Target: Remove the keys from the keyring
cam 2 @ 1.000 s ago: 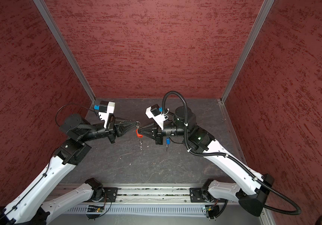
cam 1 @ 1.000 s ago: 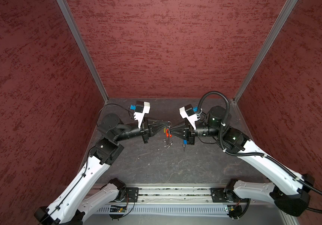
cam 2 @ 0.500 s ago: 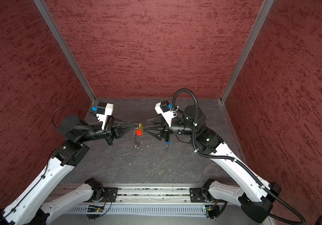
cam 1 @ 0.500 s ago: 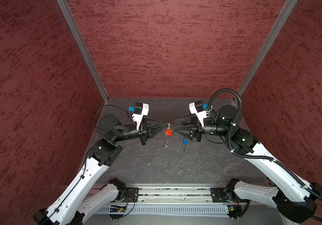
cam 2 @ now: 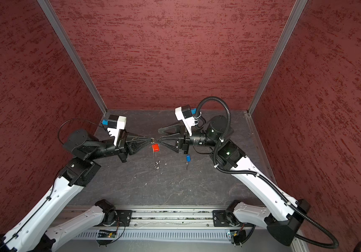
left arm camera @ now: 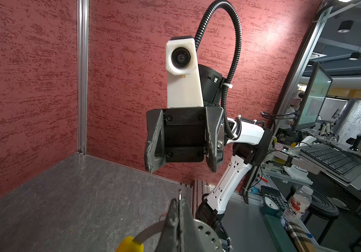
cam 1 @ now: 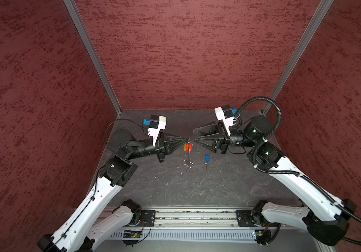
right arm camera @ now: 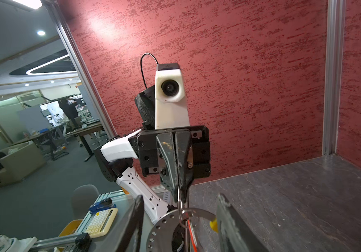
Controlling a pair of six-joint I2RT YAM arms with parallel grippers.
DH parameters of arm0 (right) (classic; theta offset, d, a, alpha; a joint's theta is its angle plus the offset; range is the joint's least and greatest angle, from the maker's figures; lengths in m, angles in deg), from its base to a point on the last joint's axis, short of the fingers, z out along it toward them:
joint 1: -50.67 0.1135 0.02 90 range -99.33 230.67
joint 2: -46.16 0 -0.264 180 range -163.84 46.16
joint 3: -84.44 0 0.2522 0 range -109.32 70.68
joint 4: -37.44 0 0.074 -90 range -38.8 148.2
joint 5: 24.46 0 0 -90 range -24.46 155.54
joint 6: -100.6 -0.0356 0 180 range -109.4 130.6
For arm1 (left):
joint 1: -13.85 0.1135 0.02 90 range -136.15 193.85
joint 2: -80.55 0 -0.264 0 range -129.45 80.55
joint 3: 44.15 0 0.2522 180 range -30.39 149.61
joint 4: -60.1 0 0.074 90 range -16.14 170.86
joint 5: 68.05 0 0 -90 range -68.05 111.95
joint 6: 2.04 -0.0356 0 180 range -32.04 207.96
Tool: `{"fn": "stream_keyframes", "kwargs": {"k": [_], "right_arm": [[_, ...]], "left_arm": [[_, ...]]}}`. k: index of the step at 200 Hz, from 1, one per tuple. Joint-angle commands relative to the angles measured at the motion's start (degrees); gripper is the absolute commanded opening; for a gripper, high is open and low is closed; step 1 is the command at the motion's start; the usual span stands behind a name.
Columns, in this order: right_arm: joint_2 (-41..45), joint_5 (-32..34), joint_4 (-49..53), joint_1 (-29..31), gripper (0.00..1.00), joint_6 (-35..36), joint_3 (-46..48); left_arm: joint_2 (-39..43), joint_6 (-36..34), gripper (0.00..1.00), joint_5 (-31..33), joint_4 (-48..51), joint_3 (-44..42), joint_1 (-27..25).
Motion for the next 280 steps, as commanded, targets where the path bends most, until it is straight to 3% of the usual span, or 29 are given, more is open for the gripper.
{"fn": "stream_keyframes", "kwargs": {"k": [1, 133, 176, 205, 220, 236, 280], "right_arm": [[-0.6, -1.5, -3.9, 0.5, 0.50, -2.2, 0.4], [-2.6, -1.5, -3.5, 2.6, 0.17, -2.4, 1.8], [-2.0, -0.6, -1.9, 2.6, 0.00, -1.5, 1.5], [-1.2, 0.5, 3.0, 2.3, 0.00, 0.6, 0.2], [-0.8, 0.5, 6.8, 1.8, 0.00, 2.3, -0.7], [-0.5, 0.5, 11.3, 1.3, 0.00, 4.2, -1.7], [-0.6, -1.0, 21.4, 1.0, 0.00, 9.5, -4.7]], "left_arm": [[0.7, 0.1, 0.00, 0.6, -2.0, 0.0, 0.1], [0.8, -0.3, 0.00, 2.4, -1.7, -0.4, 0.2], [0.6, -0.1, 0.00, 2.2, -1.2, -0.1, 0.2], [0.6, -1.1, 0.00, 2.8, 2.6, 1.5, 0.2], [0.7, -2.1, 0.21, 3.0, 6.4, 3.0, 0.4], [0.5, -3.1, 0.31, 2.3, 11.1, 5.0, 1.0], [-3.4, -7.5, 0.37, -2.0, 28.5, 13.9, 2.0]]}}
